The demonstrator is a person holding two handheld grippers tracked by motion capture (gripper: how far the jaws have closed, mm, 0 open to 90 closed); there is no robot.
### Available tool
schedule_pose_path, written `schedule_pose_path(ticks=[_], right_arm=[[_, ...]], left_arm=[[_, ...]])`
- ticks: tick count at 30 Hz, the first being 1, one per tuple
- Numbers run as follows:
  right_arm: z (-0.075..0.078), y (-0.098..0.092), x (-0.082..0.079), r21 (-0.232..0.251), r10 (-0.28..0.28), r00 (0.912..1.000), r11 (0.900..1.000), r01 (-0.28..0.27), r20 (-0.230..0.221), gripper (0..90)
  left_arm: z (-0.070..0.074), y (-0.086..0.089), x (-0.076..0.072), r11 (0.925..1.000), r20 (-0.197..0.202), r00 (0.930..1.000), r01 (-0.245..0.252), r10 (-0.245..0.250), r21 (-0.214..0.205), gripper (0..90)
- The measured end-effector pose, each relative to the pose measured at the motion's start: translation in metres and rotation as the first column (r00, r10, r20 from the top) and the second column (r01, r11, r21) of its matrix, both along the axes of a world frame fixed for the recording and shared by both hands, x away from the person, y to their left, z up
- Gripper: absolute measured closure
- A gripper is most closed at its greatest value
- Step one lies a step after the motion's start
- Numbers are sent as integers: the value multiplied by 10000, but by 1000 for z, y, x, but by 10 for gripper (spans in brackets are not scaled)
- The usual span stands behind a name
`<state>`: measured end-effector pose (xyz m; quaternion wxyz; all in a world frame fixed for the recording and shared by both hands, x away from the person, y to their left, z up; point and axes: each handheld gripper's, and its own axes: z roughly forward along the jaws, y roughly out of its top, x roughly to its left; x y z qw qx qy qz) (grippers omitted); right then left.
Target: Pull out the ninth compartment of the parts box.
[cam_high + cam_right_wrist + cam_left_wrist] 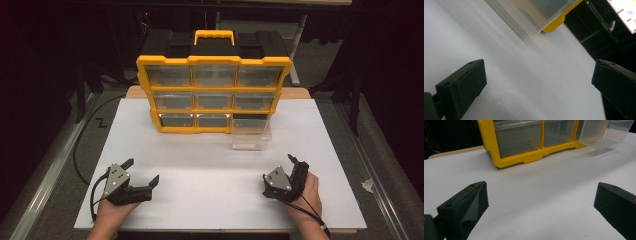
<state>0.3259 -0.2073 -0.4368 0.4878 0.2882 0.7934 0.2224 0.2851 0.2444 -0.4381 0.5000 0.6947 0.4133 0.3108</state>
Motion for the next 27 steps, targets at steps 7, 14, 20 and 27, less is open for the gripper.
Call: schedule_pose_path(ticks=[7,14,20,27], right_arm=[[10,-16,2,3036,6,9969,9525,235,-790,12],[17,-30,0,5263,162,9961,8497,322,-870,19],[16,-44,-11,6418,528,9964,7669,17,-658,11],[12,-51,-22,6096,698,9972,7917,-385,-277,11]], left_arm=[[1,1,1,10000,69,10000,-6,6,-75,2],[1,2,2,9999,81,10000,-52,53,-141,2],[0,2,1,9996,3,9999,-109,110,-245,2],[0,0,2,9995,-36,10000,-87,86,-288,2]])
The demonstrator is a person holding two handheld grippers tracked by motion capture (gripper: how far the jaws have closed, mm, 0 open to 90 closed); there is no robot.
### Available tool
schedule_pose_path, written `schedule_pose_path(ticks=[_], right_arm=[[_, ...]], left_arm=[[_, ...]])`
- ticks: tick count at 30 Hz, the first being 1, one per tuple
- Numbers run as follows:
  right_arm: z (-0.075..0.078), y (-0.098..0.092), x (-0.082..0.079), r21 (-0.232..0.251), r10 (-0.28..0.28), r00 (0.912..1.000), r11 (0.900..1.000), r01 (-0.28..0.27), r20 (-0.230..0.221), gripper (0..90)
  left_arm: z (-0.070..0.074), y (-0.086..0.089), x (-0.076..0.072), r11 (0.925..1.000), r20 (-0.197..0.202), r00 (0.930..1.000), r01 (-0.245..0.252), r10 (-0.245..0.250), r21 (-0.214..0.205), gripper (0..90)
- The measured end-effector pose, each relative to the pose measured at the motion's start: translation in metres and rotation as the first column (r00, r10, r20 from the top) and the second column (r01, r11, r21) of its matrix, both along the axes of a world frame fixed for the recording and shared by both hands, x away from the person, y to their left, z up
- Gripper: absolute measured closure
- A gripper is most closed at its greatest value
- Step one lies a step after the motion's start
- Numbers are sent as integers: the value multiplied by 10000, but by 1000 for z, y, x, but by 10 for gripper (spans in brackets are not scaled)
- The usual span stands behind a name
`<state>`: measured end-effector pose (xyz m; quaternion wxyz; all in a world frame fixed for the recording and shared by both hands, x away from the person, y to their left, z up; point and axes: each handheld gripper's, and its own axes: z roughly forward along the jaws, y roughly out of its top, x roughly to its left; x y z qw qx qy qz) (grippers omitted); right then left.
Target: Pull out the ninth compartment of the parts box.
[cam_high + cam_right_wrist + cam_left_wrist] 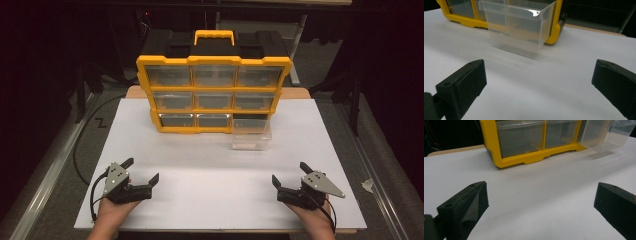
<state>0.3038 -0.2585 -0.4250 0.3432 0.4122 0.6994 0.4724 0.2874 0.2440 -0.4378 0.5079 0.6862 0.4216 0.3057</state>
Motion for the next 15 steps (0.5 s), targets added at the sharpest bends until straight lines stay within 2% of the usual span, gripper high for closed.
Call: schedule_pose_path(ticks=[3,6,15], right_arm=[[0,1,2,-79,20,9998,10000,-19,181,11],[-1,1,3,-110,46,9999,9999,-44,144,11],[1,4,5,-166,37,9997,9999,-33,231,12]], left_arm=[[0,-3,-1,9999,-14,10000,75,-75,140,2],[0,-6,-3,9997,15,10000,95,-95,246,2],[0,-1,-6,9999,12,10000,20,-20,128,2]])
